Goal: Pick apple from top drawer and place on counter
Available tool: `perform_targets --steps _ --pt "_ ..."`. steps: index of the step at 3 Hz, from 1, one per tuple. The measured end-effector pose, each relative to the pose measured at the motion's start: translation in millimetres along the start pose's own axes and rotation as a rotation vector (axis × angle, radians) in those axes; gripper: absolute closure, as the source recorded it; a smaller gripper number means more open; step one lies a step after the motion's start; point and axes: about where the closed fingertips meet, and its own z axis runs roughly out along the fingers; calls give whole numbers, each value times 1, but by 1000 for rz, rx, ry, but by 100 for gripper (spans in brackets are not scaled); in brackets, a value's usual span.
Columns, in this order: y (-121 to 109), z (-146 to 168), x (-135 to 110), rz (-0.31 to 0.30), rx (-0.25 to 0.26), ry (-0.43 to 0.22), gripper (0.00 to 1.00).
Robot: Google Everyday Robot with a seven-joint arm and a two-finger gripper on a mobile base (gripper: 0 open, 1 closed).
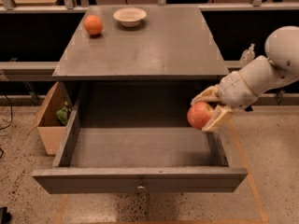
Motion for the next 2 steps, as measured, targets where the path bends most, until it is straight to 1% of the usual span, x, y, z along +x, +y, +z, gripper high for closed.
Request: perform_targets --steps 1,2 --pt "-1 -50 -24 32 89 -186 100" --pt "-11 -111 -62 68 231 -379 100"
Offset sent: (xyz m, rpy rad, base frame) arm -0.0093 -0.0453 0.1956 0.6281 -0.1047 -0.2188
